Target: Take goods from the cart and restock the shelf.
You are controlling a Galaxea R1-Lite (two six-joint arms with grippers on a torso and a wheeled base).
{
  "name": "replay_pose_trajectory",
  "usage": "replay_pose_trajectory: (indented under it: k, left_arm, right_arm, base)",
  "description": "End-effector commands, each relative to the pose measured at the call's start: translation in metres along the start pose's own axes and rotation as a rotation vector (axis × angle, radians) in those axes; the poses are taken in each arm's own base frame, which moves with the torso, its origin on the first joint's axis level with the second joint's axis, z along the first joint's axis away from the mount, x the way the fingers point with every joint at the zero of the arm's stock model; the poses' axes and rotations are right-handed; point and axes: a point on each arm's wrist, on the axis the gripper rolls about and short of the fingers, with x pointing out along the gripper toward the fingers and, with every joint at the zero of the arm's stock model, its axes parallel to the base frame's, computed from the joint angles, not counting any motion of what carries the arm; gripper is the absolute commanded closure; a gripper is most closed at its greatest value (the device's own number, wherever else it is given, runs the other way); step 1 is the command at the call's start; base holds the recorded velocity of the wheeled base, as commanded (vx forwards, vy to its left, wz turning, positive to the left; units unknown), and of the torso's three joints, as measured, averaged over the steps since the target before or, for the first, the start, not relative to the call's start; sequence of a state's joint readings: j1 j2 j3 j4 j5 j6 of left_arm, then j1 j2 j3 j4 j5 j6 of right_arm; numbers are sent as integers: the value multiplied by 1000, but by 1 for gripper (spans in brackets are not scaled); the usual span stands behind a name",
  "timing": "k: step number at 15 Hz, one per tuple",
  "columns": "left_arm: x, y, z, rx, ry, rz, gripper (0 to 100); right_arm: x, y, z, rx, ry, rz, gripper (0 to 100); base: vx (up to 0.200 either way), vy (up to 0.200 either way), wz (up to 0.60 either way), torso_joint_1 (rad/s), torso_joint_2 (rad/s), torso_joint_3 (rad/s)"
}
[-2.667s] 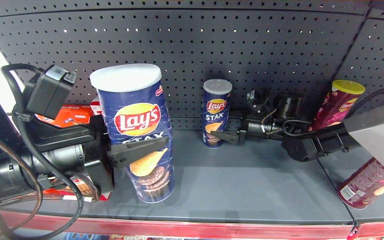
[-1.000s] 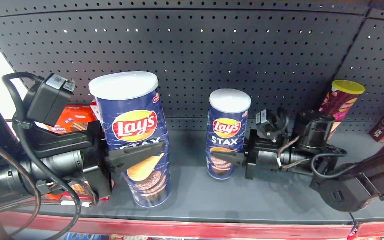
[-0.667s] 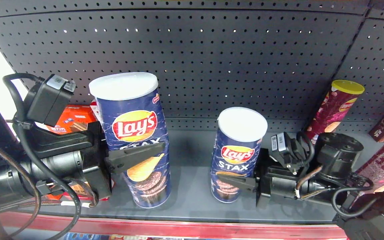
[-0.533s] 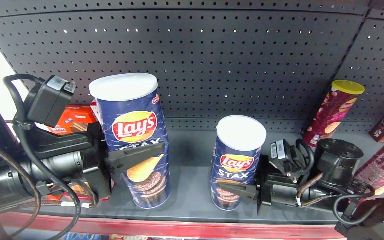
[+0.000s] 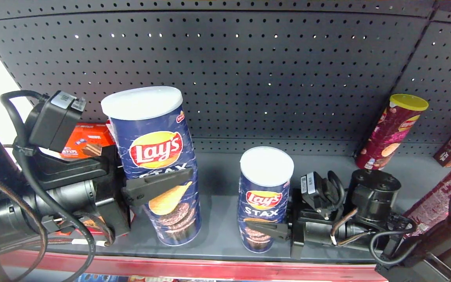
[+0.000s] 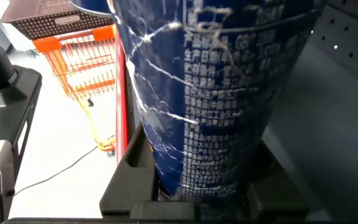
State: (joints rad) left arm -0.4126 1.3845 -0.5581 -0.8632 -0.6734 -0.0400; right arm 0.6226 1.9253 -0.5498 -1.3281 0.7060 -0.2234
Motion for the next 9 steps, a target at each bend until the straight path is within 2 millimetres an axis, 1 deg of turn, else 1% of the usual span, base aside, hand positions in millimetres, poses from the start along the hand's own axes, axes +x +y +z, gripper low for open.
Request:
replay_pose_trajectory:
  k: [1,3,4,8,9]
  left_arm:
    - [0,0,-2,-6,4,0,100]
    - [-1,0,-2,-7,4,3,100]
    - [-2,1,-3,-9,6,8,100]
    - [-4,0,-8,-19,18,8,100]
    - [-5,-1,-8,-20,19,10,100]
  right_arm:
    - [4,-1,-7,12,15,5,100]
    - [4,-1,-10,14,21,6,100]
    - [4,-1,-10,9,21,6,0]
    - [-3,-2,-3,-3,7,-14,0]
    - [-9,-5,2,-15,-7,-31,0]
  base:
    - [0,0,0,0,0,0]
    - [0,0,0,0,0,0]
    - [0,0,0,0,0,0]
    - [0,0,0,0,0,0]
    - [0,0,0,0,0,0]
